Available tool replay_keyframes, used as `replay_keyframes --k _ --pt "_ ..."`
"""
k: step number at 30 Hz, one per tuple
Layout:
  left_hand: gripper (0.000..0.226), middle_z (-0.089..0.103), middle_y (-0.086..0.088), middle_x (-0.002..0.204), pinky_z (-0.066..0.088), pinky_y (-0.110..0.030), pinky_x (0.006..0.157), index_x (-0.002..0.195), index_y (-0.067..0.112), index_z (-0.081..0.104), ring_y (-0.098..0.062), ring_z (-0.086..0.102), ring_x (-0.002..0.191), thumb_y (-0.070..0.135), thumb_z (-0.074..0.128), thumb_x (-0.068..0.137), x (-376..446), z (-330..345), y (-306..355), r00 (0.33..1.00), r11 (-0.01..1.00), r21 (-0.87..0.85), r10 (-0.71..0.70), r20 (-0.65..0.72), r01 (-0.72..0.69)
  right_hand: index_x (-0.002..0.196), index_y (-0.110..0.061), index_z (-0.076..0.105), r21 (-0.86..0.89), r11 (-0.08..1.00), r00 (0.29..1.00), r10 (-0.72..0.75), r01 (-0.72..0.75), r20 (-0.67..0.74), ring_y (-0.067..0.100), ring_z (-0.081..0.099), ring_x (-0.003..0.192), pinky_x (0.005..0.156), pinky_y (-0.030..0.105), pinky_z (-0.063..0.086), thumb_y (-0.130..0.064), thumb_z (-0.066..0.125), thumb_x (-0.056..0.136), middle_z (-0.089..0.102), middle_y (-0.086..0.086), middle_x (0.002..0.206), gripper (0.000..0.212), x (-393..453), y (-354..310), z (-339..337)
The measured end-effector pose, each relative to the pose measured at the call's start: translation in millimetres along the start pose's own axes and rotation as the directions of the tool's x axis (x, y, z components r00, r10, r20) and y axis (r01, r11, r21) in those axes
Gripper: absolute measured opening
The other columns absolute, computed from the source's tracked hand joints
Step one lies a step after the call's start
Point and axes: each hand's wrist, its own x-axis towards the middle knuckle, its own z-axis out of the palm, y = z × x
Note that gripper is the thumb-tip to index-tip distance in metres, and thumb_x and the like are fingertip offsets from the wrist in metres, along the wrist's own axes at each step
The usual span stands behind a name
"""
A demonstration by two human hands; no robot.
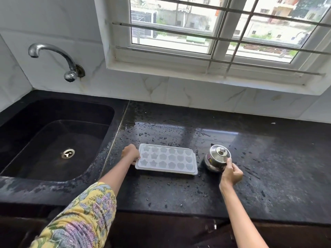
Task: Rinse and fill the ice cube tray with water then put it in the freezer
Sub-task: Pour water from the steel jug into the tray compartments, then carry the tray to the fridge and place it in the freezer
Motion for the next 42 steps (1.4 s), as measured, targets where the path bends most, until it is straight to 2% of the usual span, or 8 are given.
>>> replay_keyframes --k 7,13,16,19,24,29,36,42 --pt "0.019 0.057 -0.01 0.072 0.059 -0.038 0.081 0.073 0.0 0.048 -0.027 0.066 0.076 -0.003 0.054 0.091 20.2 -2.6 -1.8 0.996 0.983 -0.169 -0.059 0.066 0.07 0.073 -0.015 0.047 -0.01 0.998 0.995 0.056 -0.057 -0.087 0.006 0.042 0.053 0.056 0.027 0.034 -0.03 0.064 0.081 0.045 -0.008 0.059 0.025 3.8 -4.9 11.7" --pt "0.008 0.06 -0.02 0.125 0.058 -0.026 0.053 0.099 -0.008 0.055 -0.024 0.074 0.083 -0.004 0.052 0.093 21.5 -6.4 8.1 0.951 0.984 -0.036 -0.158 0.266 0.174 0.094 -0.016 0.039 -0.048 0.996 0.968 0.055 -0.069 -0.243 0.021 0.052 0.069 0.065 0.03 0.036 -0.047 0.052 0.085 0.057 0.004 0.079 0.034 -21.5 15.7 1.3" --pt "0.002 0.062 -0.021 0.11 0.059 -0.029 0.074 0.089 -0.009 0.052 -0.032 0.066 0.107 -0.009 0.052 0.091 21.6 -5.8 10.8 0.958 0.989 -0.037 -0.129 0.255 0.143 0.096 -0.011 0.049 -0.201 0.98 0.995 -0.025 0.005 -0.098 0.026 0.057 0.08 0.07 0.032 0.038 -0.036 0.047 0.088 0.062 0.009 0.09 0.027 -43.8 32.0 3.1" --pt "0.02 0.055 -0.014 0.071 0.056 -0.02 0.051 0.073 -0.003 0.047 -0.03 0.063 0.113 -0.007 0.049 0.093 19.5 -8.4 12.6 0.949 0.987 -0.031 -0.144 0.282 0.159 0.093 -0.002 0.062 -0.384 0.905 0.979 -0.131 0.183 0.158 0.033 0.062 0.088 0.074 0.029 0.039 -0.018 0.052 0.09 0.069 0.017 0.093 0.019 -51.2 30.4 17.8" --pt "0.019 0.062 -0.024 0.081 0.059 -0.045 0.058 0.092 -0.008 0.054 -0.043 0.068 0.095 -0.017 0.039 0.082 23.6 -5.9 11.8 0.963 0.996 -0.083 -0.017 0.27 0.041 0.082 0.001 0.069 -0.517 0.825 0.951 -0.074 0.227 0.3 0.032 0.061 0.079 0.066 0.029 0.033 -0.016 0.053 0.089 0.07 0.022 0.089 0.024 -53.6 13.2 48.2" --pt "0.023 0.053 -0.014 0.071 0.05 -0.028 0.033 0.069 -0.003 0.047 -0.031 0.061 0.076 -0.016 0.037 0.084 21.4 -11.8 8.7 0.944 0.985 -0.166 0.02 0.33 0.037 0.048 -0.009 0.044 -0.587 0.792 0.954 0.02 0.168 0.3 0.024 0.044 0.063 0.059 0.032 0.027 -0.012 0.053 0.088 0.049 0.022 0.062 0.041 -47.2 8.8 58.3" --pt "0.016 0.064 -0.023 0.097 0.058 -0.036 0.053 0.09 -0.009 0.059 -0.034 0.066 0.084 -0.011 0.047 0.081 32.7 -9.0 -1.2 0.928 0.993 -0.096 0.099 0.359 -0.069 0.07 0.002 0.071 -0.501 0.866 0.956 0.148 -0.002 0.252 0.013 0.054 0.07 0.064 0.027 0.039 -0.011 0.063 0.081 0.065 0.007 0.068 0.019 -50.1 15.1 38.5" --pt "0.012 0.065 -0.018 0.091 0.059 -0.044 0.079 0.074 -0.005 0.058 -0.035 0.07 0.088 -0.007 0.05 0.083 18.3 10.9 2.1 0.869 0.971 -0.031 0.226 0.441 -0.237 0.079 -0.004 0.075 -0.407 0.901 0.976 0.199 -0.148 0.085 0.012 0.063 0.076 0.07 0.03 0.049 -0.012 0.065 0.08 0.072 0.005 0.078 0.012 -68.8 19.7 -10.9"
